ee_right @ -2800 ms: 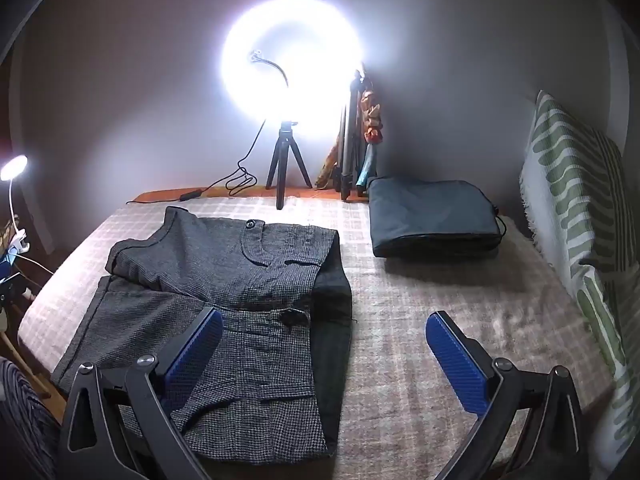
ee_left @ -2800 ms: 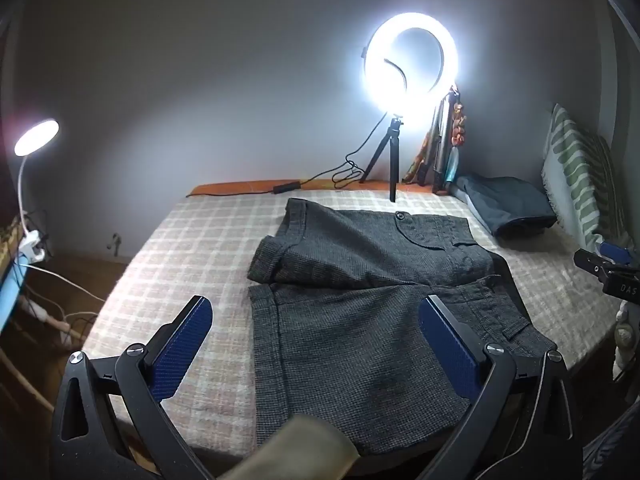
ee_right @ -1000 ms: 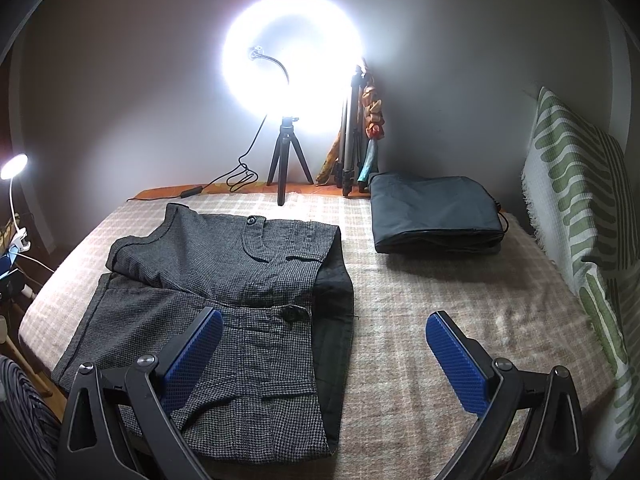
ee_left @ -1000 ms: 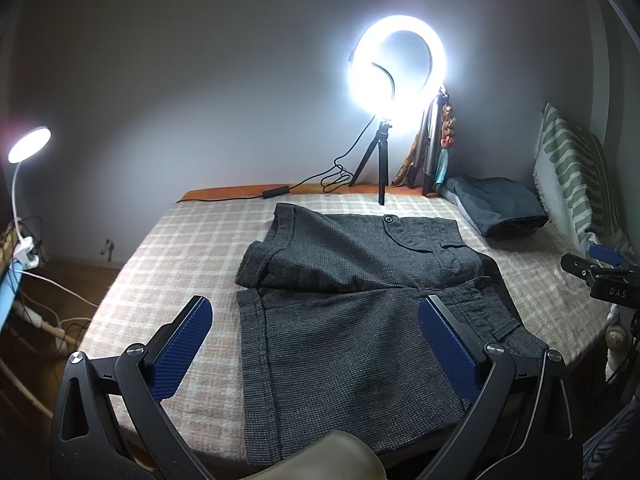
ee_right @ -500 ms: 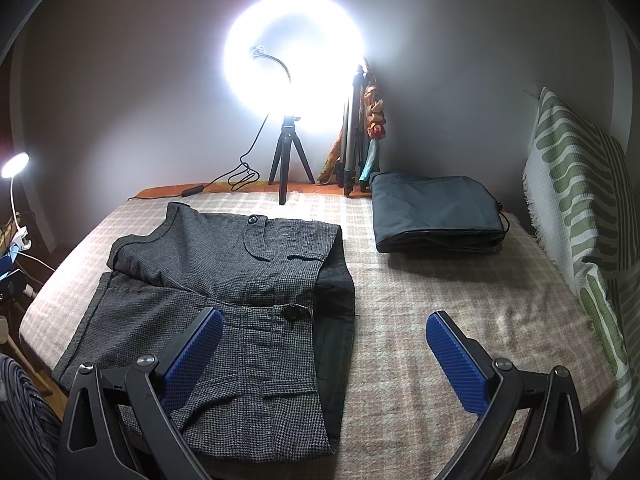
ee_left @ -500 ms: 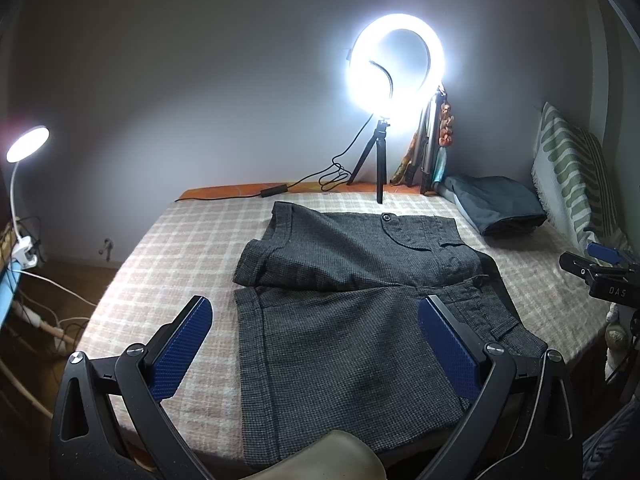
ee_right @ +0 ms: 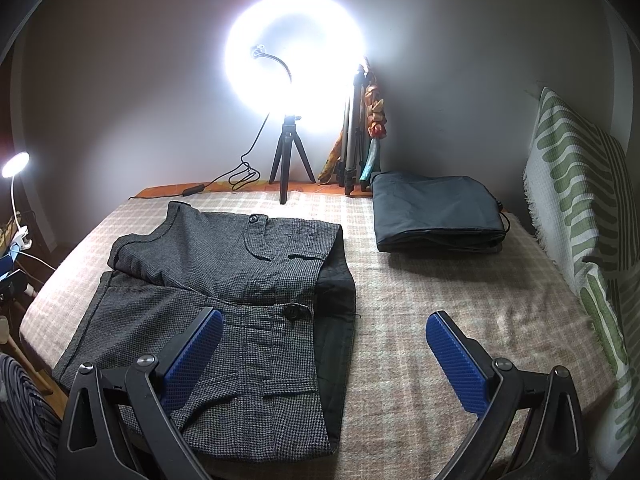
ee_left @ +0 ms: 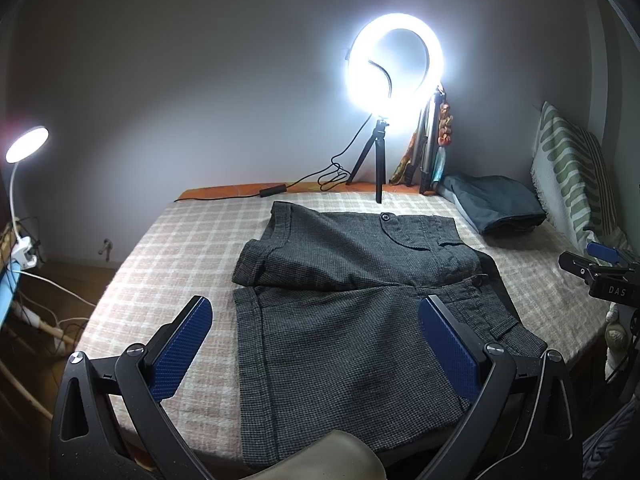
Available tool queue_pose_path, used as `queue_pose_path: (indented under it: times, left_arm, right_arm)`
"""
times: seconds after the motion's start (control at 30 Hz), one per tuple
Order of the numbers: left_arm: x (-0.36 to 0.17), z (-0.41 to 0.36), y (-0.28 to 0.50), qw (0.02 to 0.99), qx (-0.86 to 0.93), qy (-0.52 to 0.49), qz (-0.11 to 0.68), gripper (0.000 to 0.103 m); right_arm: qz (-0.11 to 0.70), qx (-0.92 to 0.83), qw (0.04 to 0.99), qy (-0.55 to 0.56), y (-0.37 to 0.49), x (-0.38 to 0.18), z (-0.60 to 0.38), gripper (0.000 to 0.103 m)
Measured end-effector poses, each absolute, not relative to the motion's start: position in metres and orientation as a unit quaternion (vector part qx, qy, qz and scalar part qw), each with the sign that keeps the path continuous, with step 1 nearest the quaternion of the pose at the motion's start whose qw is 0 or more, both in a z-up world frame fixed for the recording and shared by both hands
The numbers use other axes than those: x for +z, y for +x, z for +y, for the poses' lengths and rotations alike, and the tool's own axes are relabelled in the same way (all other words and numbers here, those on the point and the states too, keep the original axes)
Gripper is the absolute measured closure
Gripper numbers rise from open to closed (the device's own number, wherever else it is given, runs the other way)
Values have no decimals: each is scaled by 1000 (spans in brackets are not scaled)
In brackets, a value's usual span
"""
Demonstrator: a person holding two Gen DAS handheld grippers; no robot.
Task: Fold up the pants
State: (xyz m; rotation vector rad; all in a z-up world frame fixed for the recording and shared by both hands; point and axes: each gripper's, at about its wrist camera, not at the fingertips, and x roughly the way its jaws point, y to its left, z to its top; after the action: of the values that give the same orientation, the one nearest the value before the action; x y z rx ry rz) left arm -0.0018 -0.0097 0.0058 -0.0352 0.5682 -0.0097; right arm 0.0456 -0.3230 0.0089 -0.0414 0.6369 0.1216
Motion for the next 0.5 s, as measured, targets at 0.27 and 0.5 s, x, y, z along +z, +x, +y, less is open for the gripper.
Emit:
queue_pose_path:
  times: [0.27, 0.5]
  left_arm:
    - [4, -12, -3, 960, -6, -13, 281, 1]
    - [-5, -11, -2, 955, -18, 3, 295, 1]
  right_arm:
    - [314, 60, 947, -20, 45, 9, -322, 0]
    - [314, 67, 947, -25, 44, 7, -320, 0]
